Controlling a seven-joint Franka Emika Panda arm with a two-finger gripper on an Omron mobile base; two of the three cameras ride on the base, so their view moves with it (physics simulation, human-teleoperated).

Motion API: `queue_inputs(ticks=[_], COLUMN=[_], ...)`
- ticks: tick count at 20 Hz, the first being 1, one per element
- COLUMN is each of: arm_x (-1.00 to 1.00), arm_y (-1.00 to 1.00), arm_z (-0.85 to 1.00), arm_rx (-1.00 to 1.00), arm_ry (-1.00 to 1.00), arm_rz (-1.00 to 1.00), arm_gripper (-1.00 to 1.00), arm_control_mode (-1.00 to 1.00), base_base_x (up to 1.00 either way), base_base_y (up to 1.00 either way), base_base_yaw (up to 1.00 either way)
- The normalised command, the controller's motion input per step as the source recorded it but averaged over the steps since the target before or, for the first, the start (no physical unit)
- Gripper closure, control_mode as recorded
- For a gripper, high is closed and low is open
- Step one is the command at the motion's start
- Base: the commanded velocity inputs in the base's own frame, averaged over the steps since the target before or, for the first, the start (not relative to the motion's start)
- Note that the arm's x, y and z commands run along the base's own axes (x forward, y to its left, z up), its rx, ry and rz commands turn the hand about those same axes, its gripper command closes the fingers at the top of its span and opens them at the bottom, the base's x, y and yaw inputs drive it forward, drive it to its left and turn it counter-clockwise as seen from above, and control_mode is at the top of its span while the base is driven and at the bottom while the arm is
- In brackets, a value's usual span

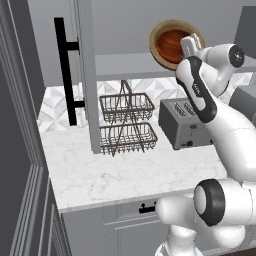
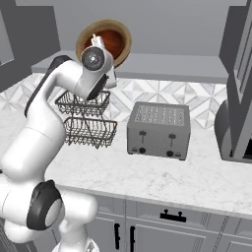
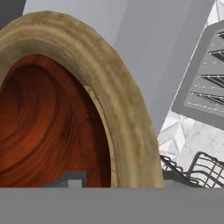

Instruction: Pick up the bowls on the counter and stack them on top of one another in the open cabinet. Place the smaller bowl on top of the larger bowl.

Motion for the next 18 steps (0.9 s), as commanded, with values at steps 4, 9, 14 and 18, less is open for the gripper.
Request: queue_inputs(ticks=[4, 9, 14, 18], arm_x=[0.62, 0.57, 0.44, 0.47], arm_y=[0.0, 0.0, 0.0, 0.03], arm_z=[0.0, -0.03, -0.23, -0.24], arm_rx=[0.03, 0.0, 0.0, 0.0], arm_ry=[0.03, 0.01, 0.0, 0.02], arm_rz=[0.0, 0.0, 0.0, 0.0], arm_gripper=[1.0, 1.0, 1.0, 1.0], arm_control_mode=[-1.0, -1.0, -1.0, -1.0], base_base_x=[0.0, 0.0, 0.0, 0.0], base_base_y=[0.0, 0.0, 0.0, 0.0], base_base_yaw=[0.0, 0.0, 0.0, 0.0])
